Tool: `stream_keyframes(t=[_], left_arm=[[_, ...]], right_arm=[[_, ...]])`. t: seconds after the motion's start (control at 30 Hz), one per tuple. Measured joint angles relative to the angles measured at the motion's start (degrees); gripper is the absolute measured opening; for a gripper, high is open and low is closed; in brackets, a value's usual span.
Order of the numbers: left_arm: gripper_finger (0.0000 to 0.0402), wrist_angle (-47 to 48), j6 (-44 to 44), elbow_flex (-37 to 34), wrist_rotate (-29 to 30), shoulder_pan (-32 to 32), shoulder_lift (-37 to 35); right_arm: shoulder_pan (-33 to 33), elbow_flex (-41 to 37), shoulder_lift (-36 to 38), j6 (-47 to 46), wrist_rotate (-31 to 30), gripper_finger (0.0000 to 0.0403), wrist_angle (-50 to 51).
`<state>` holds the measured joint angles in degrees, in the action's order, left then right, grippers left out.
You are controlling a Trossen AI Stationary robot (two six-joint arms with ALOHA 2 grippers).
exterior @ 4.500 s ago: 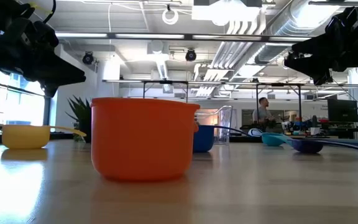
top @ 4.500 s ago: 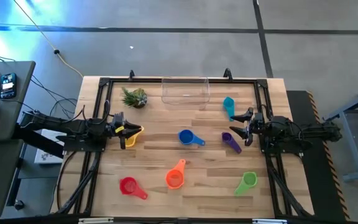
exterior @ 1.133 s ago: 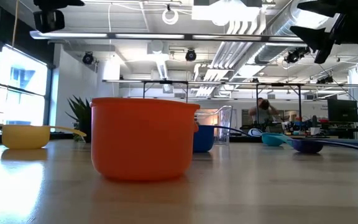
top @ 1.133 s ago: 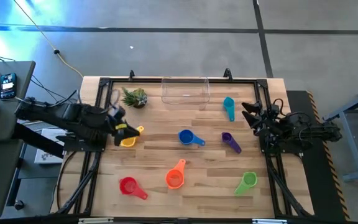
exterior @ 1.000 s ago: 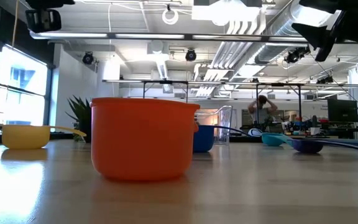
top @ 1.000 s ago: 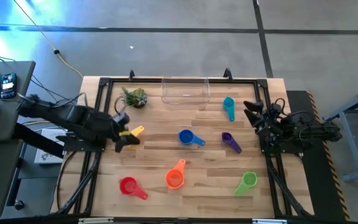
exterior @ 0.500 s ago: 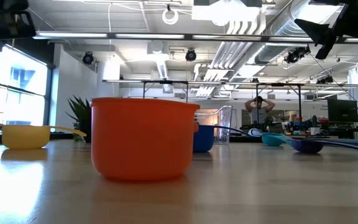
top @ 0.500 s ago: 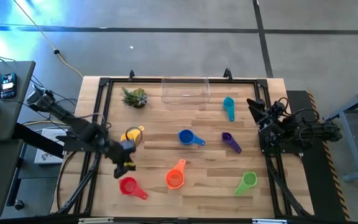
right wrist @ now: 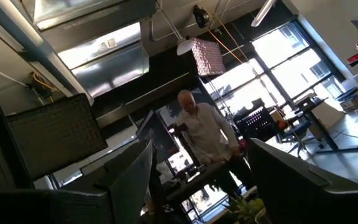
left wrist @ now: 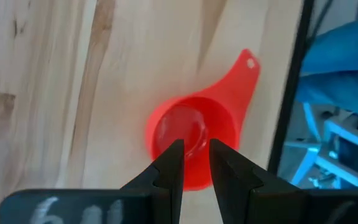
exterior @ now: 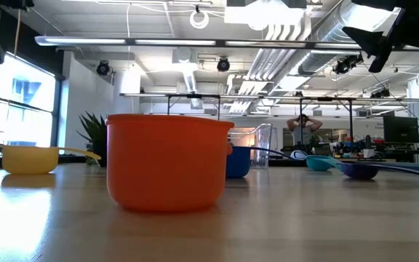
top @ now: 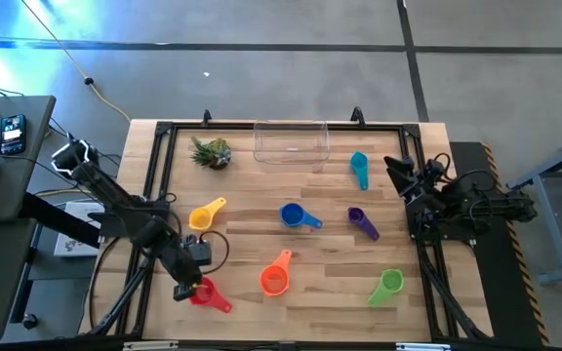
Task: Nest measuring cups in basket
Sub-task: Stack the red measuring cup on the orange measuring cup
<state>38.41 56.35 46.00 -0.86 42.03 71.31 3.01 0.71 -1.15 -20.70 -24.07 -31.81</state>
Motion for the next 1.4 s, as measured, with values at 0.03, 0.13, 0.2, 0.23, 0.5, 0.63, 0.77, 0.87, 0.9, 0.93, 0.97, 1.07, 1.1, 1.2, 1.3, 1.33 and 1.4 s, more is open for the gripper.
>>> stream_keyframes(t=[0.03, 0.13, 0.2, 0.23, 0.5, 0.63, 0.77, 0.87, 0.9, 0.93, 0.97, 1.07, 1.1, 1.2, 1.3, 1.33, 1.4], left_arm=[[0.0065, 0.00, 0.30, 0.00, 0.02, 0.10, 0.61], [0.0065, -0.02, 0.46, 0.00, 0.06, 0.10, 2.11], [0.0065, 0.07, 0.48, 0.00, 0.14, 0.10, 3.11], [0.0065, 0.20, 0.51, 0.00, 0.18, 0.10, 3.71], [0.0065, 1.99, 0.55, 0.00, 0.20, 0.08, 7.87], [0.0065, 2.00, 0.55, 0.00, 0.04, 0.08, 8.97], [0.0065, 1.97, 0.54, -0.05, 0.04, 0.08, 9.96], [0.0065, 1.97, 0.55, -0.09, 0.02, -0.05, 10.99], [0.0065, 2.05, 0.53, -0.09, 0.02, -0.05, 11.34], [0.0065, 1.92, 0.53, -0.09, 0.02, -0.05, 11.67], [0.0065, 1.76, 0.54, -0.09, 0.03, -0.05, 12.09], [0.0061, 1.82, 0.57, -0.09, -0.23, -0.05, 13.66], [0.0057, 1.69, 0.63, -0.09, -0.36, -0.05, 14.00], [0.0036, 1.66, 2.15, -0.09, -0.40, -0.05, 14.62], [0.0009, 1.62, 4.08, -0.09, -0.40, -0.05, 14.67], [0.0006, 1.57, 5.14, -0.09, -0.35, -0.05, 14.67], [0.0007, 1.48, 7.77, -0.09, -0.01, -0.05, 14.67]], right_arm=[[0.01, 0.00, -0.02, -0.20, -0.01, 0.0257, 0.26], [0.00, 0.00, -0.02, -0.27, 0.07, 0.0257, 0.35], [0.00, 0.00, 0.00, -0.06, 0.06, 0.0257, 0.38], [0.00, 0.00, -0.02, -0.08, 0.08, 0.0257, 0.47], [0.00, 0.00, 0.00, -0.06, 0.15, 0.0257, 1.29], [0.00, 0.00, 0.00, -0.05, 0.19, 0.0257, 1.63], [0.01, 0.00, -0.02, -0.03, 0.19, 0.0257, 2.07], [0.00, 0.00, -0.02, 0.04, 0.19, 0.0257, 2.23], [0.02, 0.00, -0.02, 0.07, 0.19, 0.0257, 2.23], [0.00, 0.00, -0.02, 0.05, 0.19, 0.0257, 2.26], [0.01, 0.00, -0.02, -0.01, 0.19, 0.0257, 2.35], [0.00, 0.00, -0.02, -0.01, 0.19, 0.0257, 2.45], [0.01, 0.00, -0.02, -0.01, 0.19, 0.0257, 2.43], [0.00, 0.00, -0.02, -0.14, 0.08, 0.0257, 2.43], [0.00, 0.00, -0.02, -1.67, -0.67, 0.0257, 2.43], [0.01, 0.00, -0.02, -1.87, -1.00, 0.0257, 2.44], [0.00, 0.00, -0.02, -1.96, -1.50, 0.0257, 2.43]])
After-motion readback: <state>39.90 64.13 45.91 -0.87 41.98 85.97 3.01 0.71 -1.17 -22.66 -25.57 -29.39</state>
